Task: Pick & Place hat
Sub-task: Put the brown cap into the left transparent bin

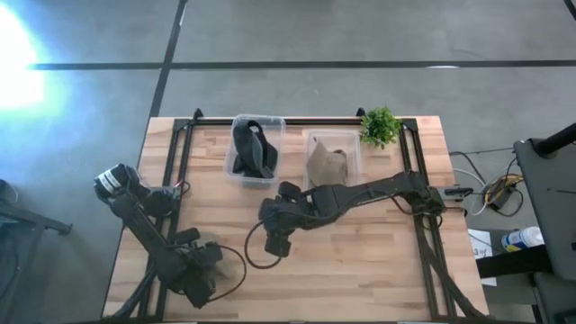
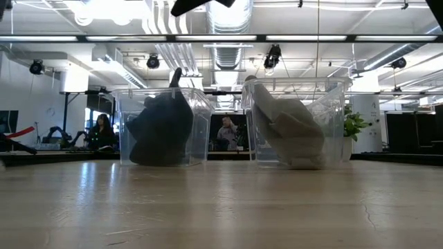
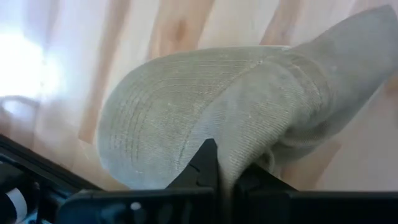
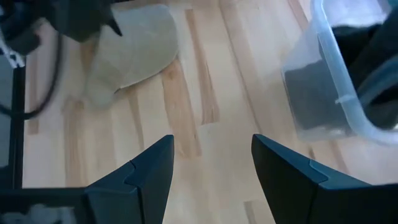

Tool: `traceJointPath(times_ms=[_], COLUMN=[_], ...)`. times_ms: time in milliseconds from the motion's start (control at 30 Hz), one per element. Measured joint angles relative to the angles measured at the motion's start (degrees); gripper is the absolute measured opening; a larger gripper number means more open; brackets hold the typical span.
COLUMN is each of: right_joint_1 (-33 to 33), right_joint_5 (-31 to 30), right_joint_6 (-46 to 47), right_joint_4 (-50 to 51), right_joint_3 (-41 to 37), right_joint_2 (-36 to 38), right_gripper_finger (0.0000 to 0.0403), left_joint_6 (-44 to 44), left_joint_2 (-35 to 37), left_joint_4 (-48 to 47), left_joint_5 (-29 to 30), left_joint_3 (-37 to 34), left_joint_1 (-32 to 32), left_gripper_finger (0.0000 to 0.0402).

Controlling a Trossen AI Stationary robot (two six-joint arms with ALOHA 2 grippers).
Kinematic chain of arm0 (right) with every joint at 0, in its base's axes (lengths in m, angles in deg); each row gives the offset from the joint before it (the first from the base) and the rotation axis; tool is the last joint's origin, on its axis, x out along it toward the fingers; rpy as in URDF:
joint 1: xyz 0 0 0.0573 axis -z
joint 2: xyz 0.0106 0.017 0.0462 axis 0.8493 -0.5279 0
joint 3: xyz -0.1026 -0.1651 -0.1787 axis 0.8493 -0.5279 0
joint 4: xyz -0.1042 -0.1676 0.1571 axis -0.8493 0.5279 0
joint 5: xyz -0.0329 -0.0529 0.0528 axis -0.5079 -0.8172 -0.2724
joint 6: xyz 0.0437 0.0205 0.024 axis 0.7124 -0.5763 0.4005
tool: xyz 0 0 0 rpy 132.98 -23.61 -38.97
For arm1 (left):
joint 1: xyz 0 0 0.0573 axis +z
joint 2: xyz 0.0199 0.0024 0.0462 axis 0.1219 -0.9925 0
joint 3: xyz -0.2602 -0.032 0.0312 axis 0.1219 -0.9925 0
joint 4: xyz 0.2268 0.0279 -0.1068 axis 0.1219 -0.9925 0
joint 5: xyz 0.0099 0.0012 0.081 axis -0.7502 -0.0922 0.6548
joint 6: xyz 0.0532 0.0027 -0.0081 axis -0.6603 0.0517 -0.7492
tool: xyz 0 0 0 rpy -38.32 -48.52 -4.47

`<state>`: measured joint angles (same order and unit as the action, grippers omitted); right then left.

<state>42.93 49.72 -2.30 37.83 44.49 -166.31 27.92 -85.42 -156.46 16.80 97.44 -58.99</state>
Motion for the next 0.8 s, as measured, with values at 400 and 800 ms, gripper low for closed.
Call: traceJointPath(times_ms=[400,800], right_joint_1=[-1.8,-2.4], right_joint_5=[0.9,5.9], right_joint_6=[10.4,14.9], right_joint_4=[1.3,-14.3], right_joint_3=[-8.6,-16.5], right_joint_2=[0.8,9.5], right_gripper_finger=[0.0210,0.0210], left_joint_6=[0.6,7.7], left_joint_2=[1.6,6.4], left_joint_4=[-4.4,-8.6], left_joint_5=[20.5,34.3], left_joint_3=[15.6,22.7], left_joint_1=[-2.6,-5.2], left_gripper_finger=[0.0001,0.0000])
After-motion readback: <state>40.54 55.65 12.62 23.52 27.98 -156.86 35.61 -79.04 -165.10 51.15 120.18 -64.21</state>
